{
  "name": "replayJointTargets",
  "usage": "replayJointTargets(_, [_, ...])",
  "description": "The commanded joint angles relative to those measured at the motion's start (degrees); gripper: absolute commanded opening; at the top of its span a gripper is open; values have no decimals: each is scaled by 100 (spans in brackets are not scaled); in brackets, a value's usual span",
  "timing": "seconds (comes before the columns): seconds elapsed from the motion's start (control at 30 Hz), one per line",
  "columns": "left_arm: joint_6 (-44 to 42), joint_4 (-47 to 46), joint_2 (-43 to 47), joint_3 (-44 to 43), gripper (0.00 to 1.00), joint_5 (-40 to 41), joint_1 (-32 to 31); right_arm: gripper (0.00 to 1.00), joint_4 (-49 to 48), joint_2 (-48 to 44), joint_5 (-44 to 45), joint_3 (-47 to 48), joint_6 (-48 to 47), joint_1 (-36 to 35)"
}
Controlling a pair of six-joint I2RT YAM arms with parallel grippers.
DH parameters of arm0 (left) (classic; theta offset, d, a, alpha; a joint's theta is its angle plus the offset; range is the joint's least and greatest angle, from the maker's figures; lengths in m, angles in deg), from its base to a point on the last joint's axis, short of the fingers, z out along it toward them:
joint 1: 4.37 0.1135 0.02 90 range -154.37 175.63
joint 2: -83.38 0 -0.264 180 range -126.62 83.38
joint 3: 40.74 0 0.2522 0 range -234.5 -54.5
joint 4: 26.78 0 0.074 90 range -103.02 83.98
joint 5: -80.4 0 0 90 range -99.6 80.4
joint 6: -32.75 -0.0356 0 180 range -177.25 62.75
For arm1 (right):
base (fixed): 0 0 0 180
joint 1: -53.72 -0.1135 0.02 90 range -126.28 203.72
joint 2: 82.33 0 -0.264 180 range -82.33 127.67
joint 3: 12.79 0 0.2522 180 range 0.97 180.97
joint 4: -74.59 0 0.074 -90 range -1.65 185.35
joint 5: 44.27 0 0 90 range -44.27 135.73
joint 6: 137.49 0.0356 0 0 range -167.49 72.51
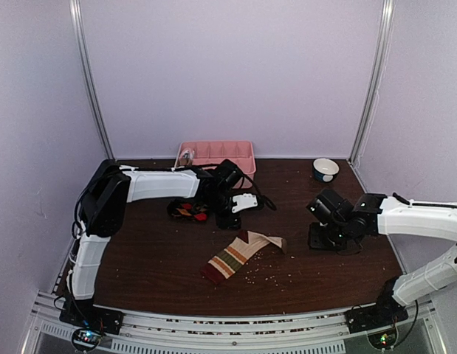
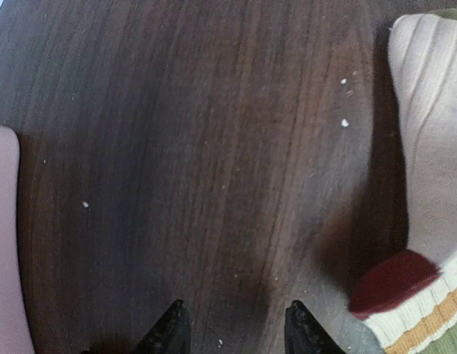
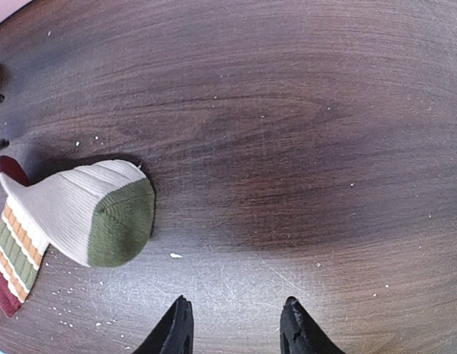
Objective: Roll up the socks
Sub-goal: Adjust the sock at the center of the board.
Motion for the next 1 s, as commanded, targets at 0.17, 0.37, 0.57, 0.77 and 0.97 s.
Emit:
replayJointTargets(0.17, [395, 333, -250, 62, 48, 283, 79, 53, -337, 292, -247, 400, -1359, -25])
replayJointTargets(0.37, [83, 514, 649, 703, 57, -573, 386, 77, -548, 125, 85, 269, -2820, -635])
replayJointTargets(0.57, [-204, 705, 1260, 1124, 62, -1287, 395, 78, -1276, 347, 722, 72, -4389, -1308])
replayJointTargets(0.77, [-386, 473, 1859, 2177, 62, -1383, 303, 73, -1186, 1738, 1392, 517, -5221, -1321])
replayJointTargets(0.97, [-626, -430, 2454, 3581, 63, -741, -395, 71, -1236, 2420, 1920, 869, -5268, -1317])
